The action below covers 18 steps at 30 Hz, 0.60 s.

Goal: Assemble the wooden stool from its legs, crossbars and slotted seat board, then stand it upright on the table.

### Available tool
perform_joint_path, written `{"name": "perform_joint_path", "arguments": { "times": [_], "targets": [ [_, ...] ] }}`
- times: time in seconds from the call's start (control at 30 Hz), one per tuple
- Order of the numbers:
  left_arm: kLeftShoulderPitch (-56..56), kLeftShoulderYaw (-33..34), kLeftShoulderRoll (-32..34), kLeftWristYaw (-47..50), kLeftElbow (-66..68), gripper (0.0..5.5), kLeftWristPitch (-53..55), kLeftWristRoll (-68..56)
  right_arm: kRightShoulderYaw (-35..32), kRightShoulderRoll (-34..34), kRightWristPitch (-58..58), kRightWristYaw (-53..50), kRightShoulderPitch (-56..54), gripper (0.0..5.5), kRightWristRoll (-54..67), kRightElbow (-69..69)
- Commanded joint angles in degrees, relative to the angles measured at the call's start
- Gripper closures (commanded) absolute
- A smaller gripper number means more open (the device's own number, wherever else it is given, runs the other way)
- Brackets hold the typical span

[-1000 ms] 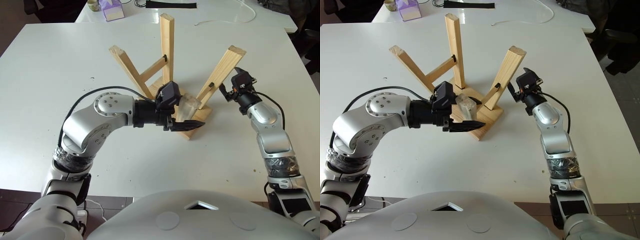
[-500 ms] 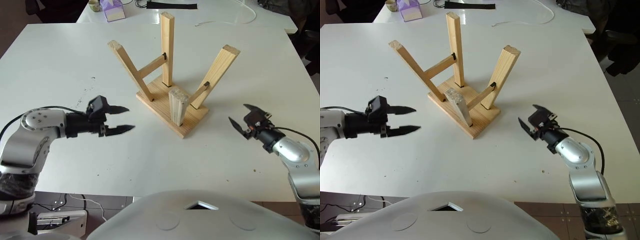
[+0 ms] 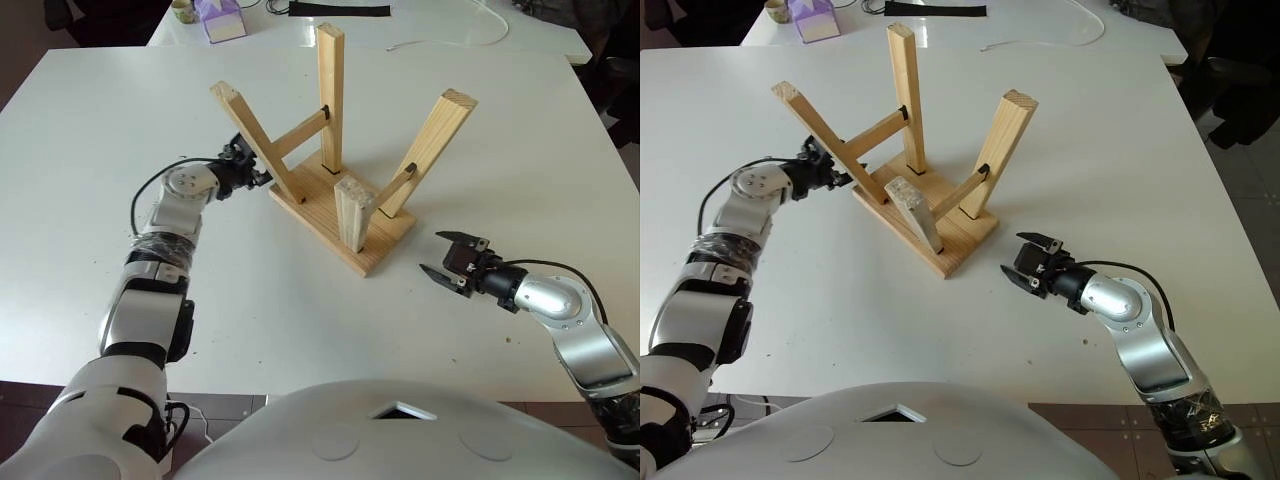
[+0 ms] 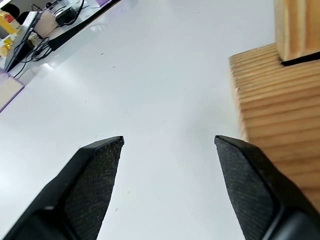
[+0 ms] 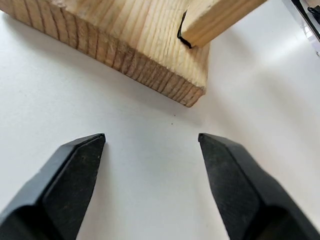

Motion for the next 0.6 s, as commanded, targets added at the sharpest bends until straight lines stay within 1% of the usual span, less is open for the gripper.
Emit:
{"name": "perform_joint_path", "arguments": {
  "times": [0.03,0.1,0.17,0.23,0.3,0.4,0.6],
  "targets": [
    [3.9,-1.5,2.0,-7.7,-4.1,2.11,-3.2,0.2,1.6,1.6,-0.4,-0.9,-3.7,2.01,-2.0,4.3],
    [8.8,-2.3,4.0,-10.7,-10.7,2.11,-2.5,0.1,1.6,2.8,-1.2,-2.4,-5.5,2.01,-2.7,6.7],
    [15.9,-2.8,6.7,-12.0,-20.5,2.11,-0.7,0.5,1.1,4.6,-1.2,-3.6,-7.2,2.01,-2.1,8.7],
    [22.8,-2.4,8.7,-13.2,-31.6,2.11,3.6,-1.3,0.8,4.7,-1.6,-4.0,-7.6,2.01,-2.1,9.8],
    [27.8,-2.0,10.3,-13.6,-39.9,2.11,7.5,-2.7,0.5,4.0,-2.3,-4.1,-7.0,2.01,-2.5,10.3],
    [32.5,-1.3,12.4,-11.9,-47.0,2.11,12.0,-2.3,-0.3,3.4,-3.0,-4.3,-5.9,2.01,-2.8,10.4],
    [39.2,2.6,15.3,-10.4,-57.1,2.11,21.5,-5.0,-2.4,2.8,-3.8,-3.8,-4.1,2.01,-1.5,9.1]
  ]
}}
